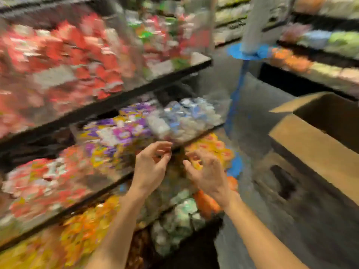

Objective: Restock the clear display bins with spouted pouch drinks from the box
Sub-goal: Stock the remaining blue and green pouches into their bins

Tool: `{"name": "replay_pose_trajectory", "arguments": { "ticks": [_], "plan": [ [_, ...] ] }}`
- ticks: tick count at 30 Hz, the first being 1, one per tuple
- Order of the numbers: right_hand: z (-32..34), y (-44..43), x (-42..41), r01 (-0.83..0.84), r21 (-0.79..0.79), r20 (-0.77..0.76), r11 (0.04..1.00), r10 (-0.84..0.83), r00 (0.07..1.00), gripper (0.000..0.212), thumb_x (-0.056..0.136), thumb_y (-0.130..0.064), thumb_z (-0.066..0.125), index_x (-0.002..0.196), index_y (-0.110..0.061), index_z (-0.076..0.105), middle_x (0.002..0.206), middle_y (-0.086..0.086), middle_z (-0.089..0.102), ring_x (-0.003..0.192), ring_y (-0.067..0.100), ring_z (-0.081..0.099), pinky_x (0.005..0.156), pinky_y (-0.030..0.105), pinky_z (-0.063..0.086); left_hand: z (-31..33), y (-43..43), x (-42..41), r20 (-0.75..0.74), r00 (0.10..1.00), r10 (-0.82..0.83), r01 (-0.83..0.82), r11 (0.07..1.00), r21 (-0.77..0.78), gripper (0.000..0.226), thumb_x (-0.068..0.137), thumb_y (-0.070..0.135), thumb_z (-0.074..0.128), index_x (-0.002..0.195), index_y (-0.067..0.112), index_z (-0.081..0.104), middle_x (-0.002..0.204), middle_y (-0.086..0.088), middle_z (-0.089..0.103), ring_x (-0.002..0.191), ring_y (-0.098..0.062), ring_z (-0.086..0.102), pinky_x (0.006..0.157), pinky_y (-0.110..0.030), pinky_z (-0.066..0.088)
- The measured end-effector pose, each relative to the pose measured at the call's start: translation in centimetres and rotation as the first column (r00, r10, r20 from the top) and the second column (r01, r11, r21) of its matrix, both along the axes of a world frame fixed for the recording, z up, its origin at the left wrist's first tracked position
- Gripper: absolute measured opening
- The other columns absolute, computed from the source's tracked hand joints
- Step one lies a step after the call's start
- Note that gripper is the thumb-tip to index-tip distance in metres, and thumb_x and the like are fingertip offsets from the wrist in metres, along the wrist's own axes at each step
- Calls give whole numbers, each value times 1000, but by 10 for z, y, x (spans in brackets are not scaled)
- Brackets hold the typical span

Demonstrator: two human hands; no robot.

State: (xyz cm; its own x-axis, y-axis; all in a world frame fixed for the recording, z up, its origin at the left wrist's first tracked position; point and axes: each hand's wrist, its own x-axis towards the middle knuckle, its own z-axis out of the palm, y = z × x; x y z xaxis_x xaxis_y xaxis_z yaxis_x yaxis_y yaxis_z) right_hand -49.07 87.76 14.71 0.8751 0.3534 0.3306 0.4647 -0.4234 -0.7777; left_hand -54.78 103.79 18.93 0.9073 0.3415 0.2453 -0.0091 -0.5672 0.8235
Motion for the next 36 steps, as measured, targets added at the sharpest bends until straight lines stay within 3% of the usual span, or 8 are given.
{"name": "replay_pose_trajectory", "arguments": {
  "ticks": [4, 7, 13, 15, 18, 25, 32, 36],
  "plan": [
    [-34, -146, 41, 275, -157, -134, 949, -296, 946, 29, 84, -33, 62, 105, -14, 72, 100, 5, 73, 94, 24, 67, 85, 35, 50, -47, -138, 87, -150, 930, -335, 337, 941, -15, 29, 81, -5, 67, 100, 16, 73, 89, 6, 72, 78, 8, 64, 77, -19, 53],
    [-52, -243, 61, 396, -312, -221, 864, -471, 854, 36, 90, -27, 67, 124, -15, 62, 119, 6, 67, 114, 25, 60, 93, 34, 42, -71, -234, 147, -211, 833, -511, 519, 855, -24, 22, 82, 19, 67, 102, 14, 73, 100, -3, 74, 90, -17, 69, 86, -37, 55],
    [-71, -388, 105, 504, -380, -455, 775, -631, 628, 88, 95, -42, 61, 158, -32, 0, 137, 8, 55, 119, 32, 55, 88, 40, 47, -115, -402, 264, -339, 625, -703, 772, 622, 134, 36, 91, 27, 66, 120, 5, 67, 112, -18, 65, 107, -37, 61, 93, -31, 40],
    [-76, -426, 133, 556, -375, -499, 742, -667, 554, 90, 94, -46, 60, 157, -35, -4, 136, 10, 53, 118, 34, 53, 86, 41, 47, -129, -449, 308, -398, 615, -681, 784, 580, 219, 42, 96, 39, 59, 126, 11, 63, 118, -16, 61, 111, -38, 56, 96, -38, 43],
    [-94, -481, 189, 568, -455, -501, 685, -725, 472, 75, 93, -56, 56, 154, -31, 20, 145, 4, 45, 131, 27, 43, 97, 43, 46, -152, -513, 379, -390, 604, -695, 797, 527, 294, 55, 93, 54, 44, 125, 15, 63, 124, -14, 61, 118, -36, 53, 99, -44, 44],
    [-163, -572, 325, 500, -596, -545, 629, -774, 324, 51, 99, -49, 50, 139, -17, 48, 138, 7, 54, 130, 26, 46, 102, 36, 40, -241, -606, 542, -717, 441, -541, 894, 335, 297, 46, 99, 48, 49, 137, 22, 50, 134, -10, 52, 129, -34, 44, 102, -47, 43],
    [-243, -609, 409, 408, -560, -764, 720, -640, 82, 72, 94, -40, 62, 153, -24, 25, 150, 9, 43, 137, 30, 41, 111, 47, 37, -314, -619, 627, -911, 289, -294, 941, 263, 214, 61, 94, 46, 59, 144, 19, 37, 141, -11, 41, 133, -35, 37, 102, -52, 40],
    [-296, -620, 465, 351, -563, -766, 748, -632, 119, 92, 87, -38, 72, 155, -26, 12, 156, 12, 32, 140, 33, 35, 110, 45, 34, -354, -627, 657, -928, 289, -235, 918, 342, 200, 79, 91, 37, 69, 152, 20, 21, 146, -15, 36, 131, -37, 42, 98, -46, 45]
  ]
}}
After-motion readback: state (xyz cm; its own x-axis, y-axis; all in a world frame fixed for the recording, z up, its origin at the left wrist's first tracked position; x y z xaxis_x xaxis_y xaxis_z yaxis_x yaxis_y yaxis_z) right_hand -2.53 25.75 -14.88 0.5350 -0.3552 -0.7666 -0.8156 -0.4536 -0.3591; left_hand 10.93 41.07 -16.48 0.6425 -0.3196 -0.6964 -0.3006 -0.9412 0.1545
